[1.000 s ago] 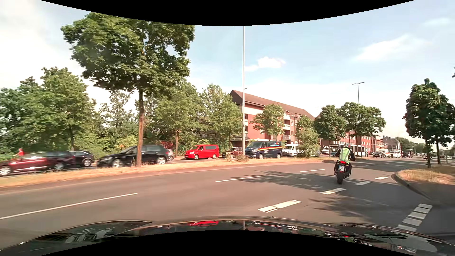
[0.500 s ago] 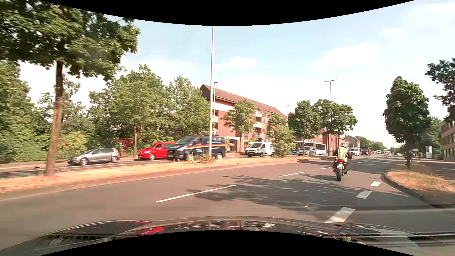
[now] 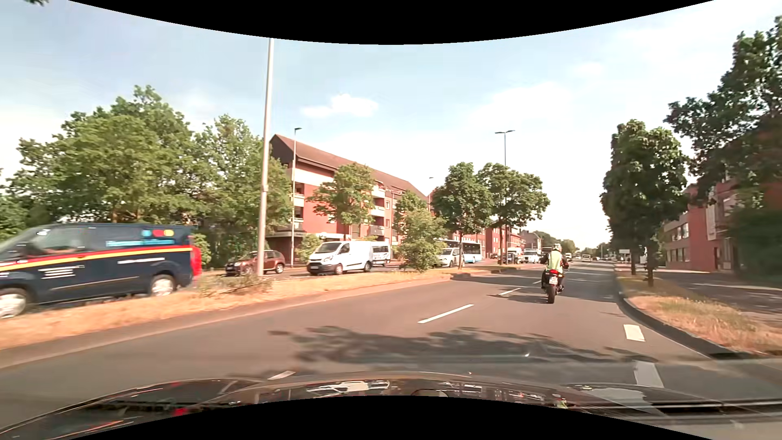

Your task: Follow the waypoints while adhering to traffic rules and regulations

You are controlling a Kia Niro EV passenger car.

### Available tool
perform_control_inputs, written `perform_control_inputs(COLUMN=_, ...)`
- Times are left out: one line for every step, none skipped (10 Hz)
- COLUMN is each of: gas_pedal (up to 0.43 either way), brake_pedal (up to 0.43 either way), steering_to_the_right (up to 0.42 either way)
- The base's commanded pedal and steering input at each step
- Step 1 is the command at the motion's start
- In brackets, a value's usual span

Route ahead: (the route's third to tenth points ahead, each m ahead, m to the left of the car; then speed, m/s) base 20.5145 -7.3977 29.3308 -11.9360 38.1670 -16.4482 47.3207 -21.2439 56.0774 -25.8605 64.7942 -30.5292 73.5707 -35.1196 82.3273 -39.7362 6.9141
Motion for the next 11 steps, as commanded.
perform_control_inputs(gas_pedal=0.268, brake_pedal=0.0, steering_to_the_right=0.249)
perform_control_inputs(gas_pedal=0.268, brake_pedal=0.0, steering_to_the_right=0.247)
perform_control_inputs(gas_pedal=0.287, brake_pedal=0.0, steering_to_the_right=0.242)
perform_control_inputs(gas_pedal=0.299, brake_pedal=0.0, steering_to_the_right=0.235)
perform_control_inputs(gas_pedal=0.299, brake_pedal=0.0, steering_to_the_right=0.23)
perform_control_inputs(gas_pedal=0.299, brake_pedal=0.0, steering_to_the_right=0.227)
perform_control_inputs(gas_pedal=0.299, brake_pedal=0.0, steering_to_the_right=0.219)
perform_control_inputs(gas_pedal=0.299, brake_pedal=0.0, steering_to_the_right=0.199)
perform_control_inputs(gas_pedal=0.299, brake_pedal=0.0, steering_to_the_right=0.173)
perform_control_inputs(gas_pedal=0.299, brake_pedal=0.0, steering_to_the_right=0.145)
perform_control_inputs(gas_pedal=0.299, brake_pedal=0.0, steering_to_the_right=0.116)
